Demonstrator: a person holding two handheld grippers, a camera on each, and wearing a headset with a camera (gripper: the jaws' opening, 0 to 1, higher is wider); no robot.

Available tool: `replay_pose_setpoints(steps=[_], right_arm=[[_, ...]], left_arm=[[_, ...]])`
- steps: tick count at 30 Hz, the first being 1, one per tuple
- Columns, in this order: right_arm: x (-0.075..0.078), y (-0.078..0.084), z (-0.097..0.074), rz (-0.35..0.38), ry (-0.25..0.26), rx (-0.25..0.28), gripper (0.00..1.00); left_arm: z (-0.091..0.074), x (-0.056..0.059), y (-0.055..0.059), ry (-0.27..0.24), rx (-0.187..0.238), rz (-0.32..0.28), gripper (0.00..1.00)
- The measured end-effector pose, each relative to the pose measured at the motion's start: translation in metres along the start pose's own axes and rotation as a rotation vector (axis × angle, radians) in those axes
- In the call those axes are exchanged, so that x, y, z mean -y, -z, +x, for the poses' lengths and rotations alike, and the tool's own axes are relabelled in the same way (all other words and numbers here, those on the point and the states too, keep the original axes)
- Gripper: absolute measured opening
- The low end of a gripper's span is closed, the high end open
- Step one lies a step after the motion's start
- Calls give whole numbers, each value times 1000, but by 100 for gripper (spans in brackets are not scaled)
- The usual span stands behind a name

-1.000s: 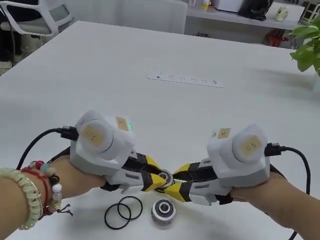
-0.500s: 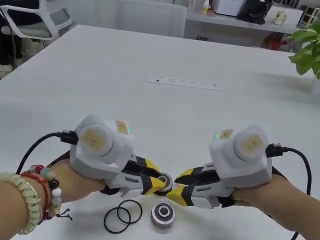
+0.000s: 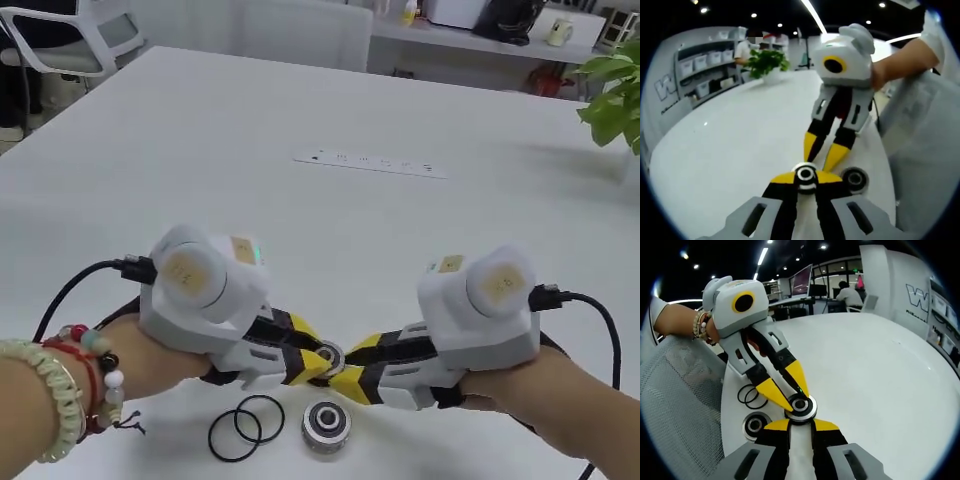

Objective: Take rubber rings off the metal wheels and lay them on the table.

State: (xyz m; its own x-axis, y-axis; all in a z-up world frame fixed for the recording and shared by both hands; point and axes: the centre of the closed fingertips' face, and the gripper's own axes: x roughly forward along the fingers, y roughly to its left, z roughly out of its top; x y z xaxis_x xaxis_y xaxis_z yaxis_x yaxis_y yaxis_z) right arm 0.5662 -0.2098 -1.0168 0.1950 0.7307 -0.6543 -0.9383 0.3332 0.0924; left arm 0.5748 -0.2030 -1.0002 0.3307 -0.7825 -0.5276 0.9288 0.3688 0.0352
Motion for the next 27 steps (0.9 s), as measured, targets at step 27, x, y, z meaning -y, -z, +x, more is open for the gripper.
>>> replay_pose_setpoints(steps=[27], right_arm=[[-2, -5, 7, -23, 21, 11, 26]], left_arm=[[1, 0, 0, 3, 1, -6, 14]])
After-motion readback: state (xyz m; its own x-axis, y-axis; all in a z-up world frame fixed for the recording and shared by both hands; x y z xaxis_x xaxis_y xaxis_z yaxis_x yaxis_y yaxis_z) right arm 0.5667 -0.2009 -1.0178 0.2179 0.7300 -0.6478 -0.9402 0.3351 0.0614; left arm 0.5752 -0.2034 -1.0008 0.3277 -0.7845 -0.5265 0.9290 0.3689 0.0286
